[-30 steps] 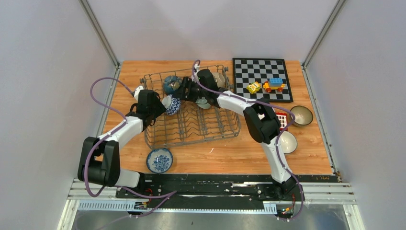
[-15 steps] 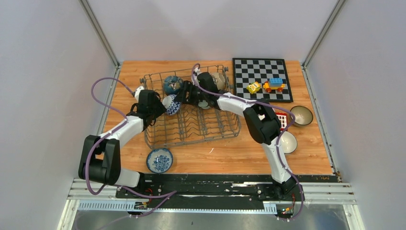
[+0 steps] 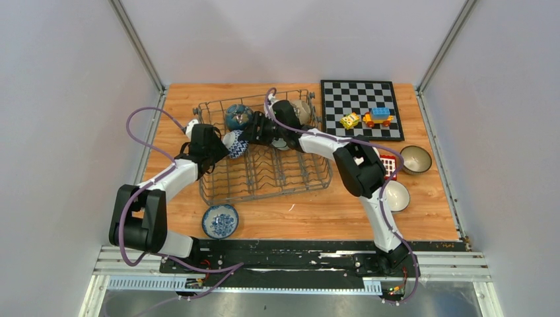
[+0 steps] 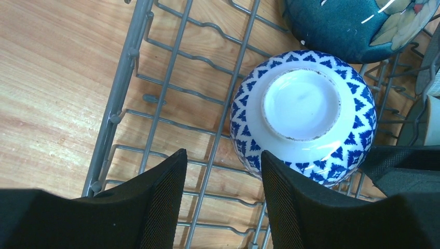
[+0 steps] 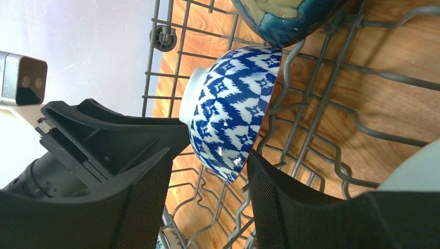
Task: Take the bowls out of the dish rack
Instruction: Pick up the bowl from the dish rack.
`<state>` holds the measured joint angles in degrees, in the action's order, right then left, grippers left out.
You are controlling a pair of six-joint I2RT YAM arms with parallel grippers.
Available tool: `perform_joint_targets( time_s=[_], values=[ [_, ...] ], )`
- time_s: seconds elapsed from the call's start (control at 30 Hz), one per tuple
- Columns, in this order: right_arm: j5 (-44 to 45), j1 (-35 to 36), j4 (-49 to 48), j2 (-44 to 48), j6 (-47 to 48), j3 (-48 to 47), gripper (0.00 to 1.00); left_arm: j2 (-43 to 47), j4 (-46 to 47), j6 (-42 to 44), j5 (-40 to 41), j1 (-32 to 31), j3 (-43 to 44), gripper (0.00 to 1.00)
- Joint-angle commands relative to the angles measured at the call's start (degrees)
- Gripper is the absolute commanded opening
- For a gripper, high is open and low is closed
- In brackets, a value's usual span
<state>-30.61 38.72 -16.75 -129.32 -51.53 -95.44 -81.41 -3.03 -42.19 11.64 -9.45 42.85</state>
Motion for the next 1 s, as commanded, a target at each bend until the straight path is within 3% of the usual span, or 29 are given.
perform_joint_targets(
  time_s=[0.0,0.73,0.97],
  values=[
    [-3.6,0.7,-4.0,-2.2,-3.1,-2.5,0.57,-0.8,2.0,-0.2,-0.3,0.3,0.5,0.57],
    [-7.6,1.5,-17.7,-7.9,-13.2,-3.5,0.30,-0.3,1.6,-0.2,-0.7,0.3,0.0,0.54],
    [-8.7,1.6,-20.8,-9.5,-14.3,-4.1,0.12,0.6,0.9,-0.1,-0.3,0.3,-0.2,0.54]
  ],
)
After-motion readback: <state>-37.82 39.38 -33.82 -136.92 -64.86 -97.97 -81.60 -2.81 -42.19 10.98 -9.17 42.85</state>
